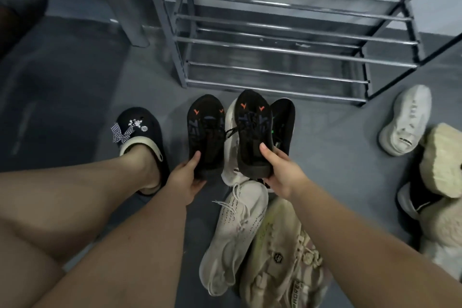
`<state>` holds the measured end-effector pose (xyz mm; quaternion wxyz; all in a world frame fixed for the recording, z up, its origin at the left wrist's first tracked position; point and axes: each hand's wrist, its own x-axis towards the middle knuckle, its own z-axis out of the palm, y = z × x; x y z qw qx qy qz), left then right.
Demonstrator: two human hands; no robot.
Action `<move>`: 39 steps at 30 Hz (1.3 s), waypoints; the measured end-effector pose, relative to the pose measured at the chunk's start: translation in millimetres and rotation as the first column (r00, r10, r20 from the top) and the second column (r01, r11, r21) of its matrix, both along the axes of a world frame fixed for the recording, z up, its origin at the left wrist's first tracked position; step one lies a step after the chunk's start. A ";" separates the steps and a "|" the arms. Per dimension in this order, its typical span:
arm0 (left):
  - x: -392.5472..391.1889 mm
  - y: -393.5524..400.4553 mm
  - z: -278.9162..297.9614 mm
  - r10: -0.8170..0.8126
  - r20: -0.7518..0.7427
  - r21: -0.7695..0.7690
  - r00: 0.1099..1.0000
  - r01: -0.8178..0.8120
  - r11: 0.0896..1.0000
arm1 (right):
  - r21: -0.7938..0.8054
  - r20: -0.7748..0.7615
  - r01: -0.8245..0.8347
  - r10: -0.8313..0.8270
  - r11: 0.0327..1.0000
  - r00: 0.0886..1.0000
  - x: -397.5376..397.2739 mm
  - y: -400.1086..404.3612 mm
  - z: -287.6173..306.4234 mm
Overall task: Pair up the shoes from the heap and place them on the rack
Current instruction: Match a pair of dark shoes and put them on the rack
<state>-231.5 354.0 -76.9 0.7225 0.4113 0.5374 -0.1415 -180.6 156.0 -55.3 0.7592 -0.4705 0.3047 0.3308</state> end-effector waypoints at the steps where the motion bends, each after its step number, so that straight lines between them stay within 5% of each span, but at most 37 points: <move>1: -0.5 -1.9 8.2 0.018 0.026 -0.028 0.999 -0.018 0.999 | 0.003 0.008 0.005 -0.005 1.000 1.000 -3.7 -1.6 7.1; 10: -21.2 -36.9 108.4 -0.090 0.220 0.005 0.971 0.091 0.996 | 0.133 0.144 0.071 -0.090 0.989 0.986 -52.3 -15.4 77.6; 27: -25.2 -48.6 265.6 -0.212 0.560 0.060 0.801 0.216 0.974 | 0.115 0.495 0.083 -0.129 0.990 0.859 -66.7 -49.0 235.3; 39: 57.4 12.4 306.0 -0.259 0.520 0.180 0.814 0.191 0.965 | -0.008 0.572 0.070 -0.053 0.998 0.819 29.5 1.7 271.3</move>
